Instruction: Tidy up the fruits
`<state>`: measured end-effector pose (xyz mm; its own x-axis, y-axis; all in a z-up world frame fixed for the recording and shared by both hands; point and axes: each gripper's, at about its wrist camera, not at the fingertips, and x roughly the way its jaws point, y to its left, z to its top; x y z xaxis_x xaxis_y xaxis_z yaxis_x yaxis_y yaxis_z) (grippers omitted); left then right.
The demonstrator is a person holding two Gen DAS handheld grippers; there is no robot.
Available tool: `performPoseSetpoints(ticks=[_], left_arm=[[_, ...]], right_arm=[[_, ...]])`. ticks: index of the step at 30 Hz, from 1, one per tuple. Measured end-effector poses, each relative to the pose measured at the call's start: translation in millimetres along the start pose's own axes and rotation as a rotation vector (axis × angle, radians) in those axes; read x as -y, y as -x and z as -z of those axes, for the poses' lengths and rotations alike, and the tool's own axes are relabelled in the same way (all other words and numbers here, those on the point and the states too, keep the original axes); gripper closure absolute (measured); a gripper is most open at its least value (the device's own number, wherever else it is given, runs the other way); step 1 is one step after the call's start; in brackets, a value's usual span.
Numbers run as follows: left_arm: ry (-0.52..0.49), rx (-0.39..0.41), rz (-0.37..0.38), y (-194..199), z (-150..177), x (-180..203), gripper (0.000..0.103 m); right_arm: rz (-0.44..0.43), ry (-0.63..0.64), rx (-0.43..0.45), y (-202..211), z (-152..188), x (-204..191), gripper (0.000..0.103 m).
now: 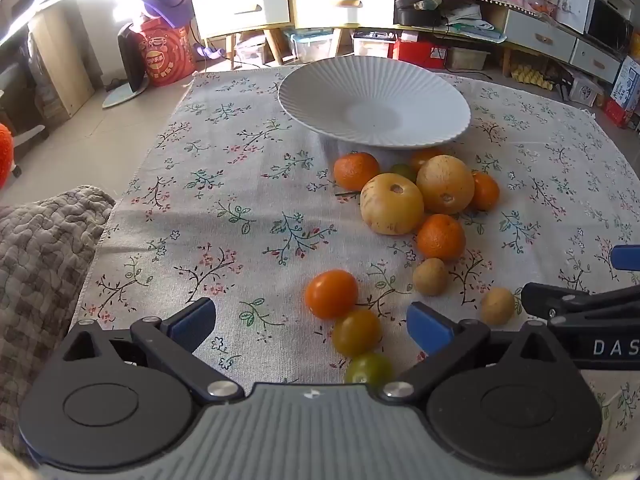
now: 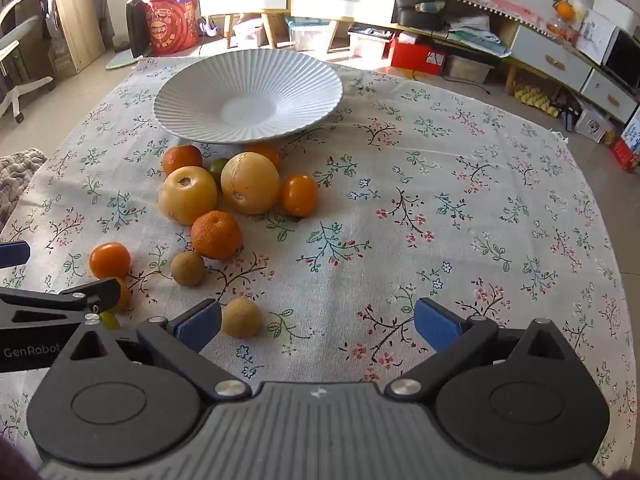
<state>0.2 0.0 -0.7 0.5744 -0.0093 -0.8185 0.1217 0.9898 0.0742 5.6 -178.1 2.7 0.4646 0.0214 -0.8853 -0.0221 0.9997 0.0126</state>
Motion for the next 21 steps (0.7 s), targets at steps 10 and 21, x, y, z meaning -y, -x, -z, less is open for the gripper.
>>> performPoseSetpoints(ticks=[10, 21], left_arm=[[-0.002, -0.026, 0.009, -3.2, 1.9, -1.0, 0.002], [-0.025, -0.018, 0.001, -4.1, 3.0, 1.5, 0.002]], right_arm=[[-0.016, 0.027, -0.003, -1.8, 2.6, -3.9, 0.0], [-0.02, 0.025, 0.003, 1.5, 1.2, -2.8, 0.001]])
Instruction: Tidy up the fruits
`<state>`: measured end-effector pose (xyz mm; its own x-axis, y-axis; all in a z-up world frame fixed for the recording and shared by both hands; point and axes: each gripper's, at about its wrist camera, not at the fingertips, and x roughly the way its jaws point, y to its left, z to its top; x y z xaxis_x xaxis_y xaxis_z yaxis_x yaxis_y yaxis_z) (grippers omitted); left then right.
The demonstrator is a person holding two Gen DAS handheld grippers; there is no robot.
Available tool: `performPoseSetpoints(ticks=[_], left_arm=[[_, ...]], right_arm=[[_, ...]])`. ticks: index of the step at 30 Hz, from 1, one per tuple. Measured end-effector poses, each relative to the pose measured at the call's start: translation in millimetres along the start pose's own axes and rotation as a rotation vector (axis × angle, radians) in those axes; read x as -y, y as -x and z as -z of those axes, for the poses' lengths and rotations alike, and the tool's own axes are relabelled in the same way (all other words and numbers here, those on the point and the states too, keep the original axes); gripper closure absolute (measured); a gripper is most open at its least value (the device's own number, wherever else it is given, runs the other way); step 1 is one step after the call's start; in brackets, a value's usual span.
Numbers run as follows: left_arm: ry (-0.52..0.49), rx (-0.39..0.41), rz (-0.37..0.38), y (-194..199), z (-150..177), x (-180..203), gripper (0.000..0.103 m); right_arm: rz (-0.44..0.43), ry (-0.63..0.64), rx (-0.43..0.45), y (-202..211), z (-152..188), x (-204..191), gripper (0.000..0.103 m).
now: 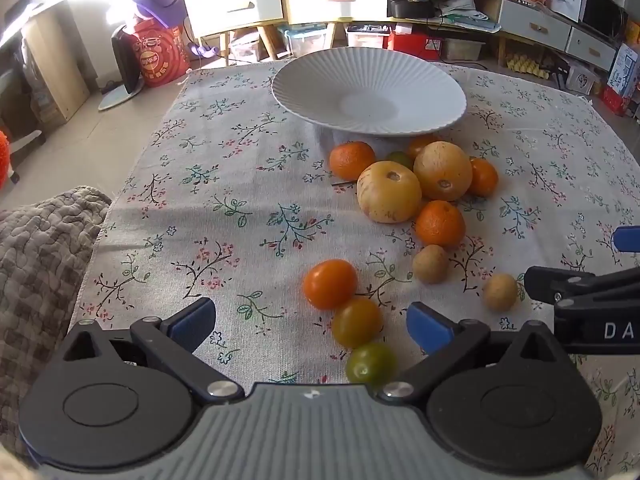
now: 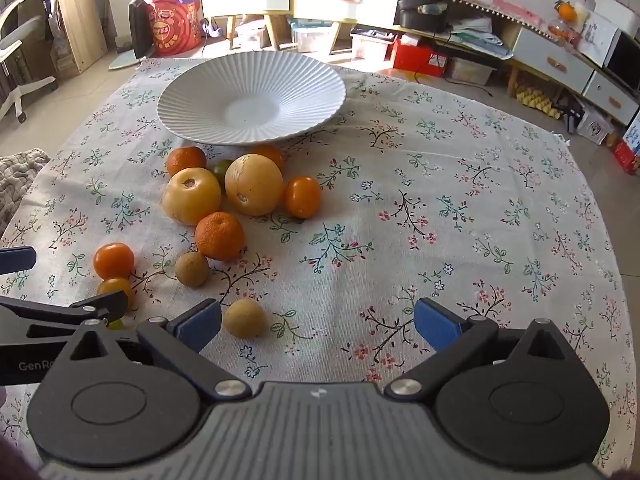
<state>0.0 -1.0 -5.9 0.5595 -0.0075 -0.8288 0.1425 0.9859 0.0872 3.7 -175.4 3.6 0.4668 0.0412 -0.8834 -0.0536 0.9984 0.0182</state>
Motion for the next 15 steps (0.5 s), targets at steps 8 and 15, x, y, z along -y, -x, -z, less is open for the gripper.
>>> performPoseSetpoints(ticks=[8, 15], left_arm=[[0.004, -0.002, 0.003, -0.2, 0.7, -1.0, 0.002], [0.005, -0.001, 0.002, -0.1, 1.0, -1.6, 0.002]], right_arm=[[0.001, 0.009, -0.004, -0.7, -0.8, -2.1, 0.0], [0.0, 0.017, -0.003, -0.4, -0.9, -4.2, 0.0]])
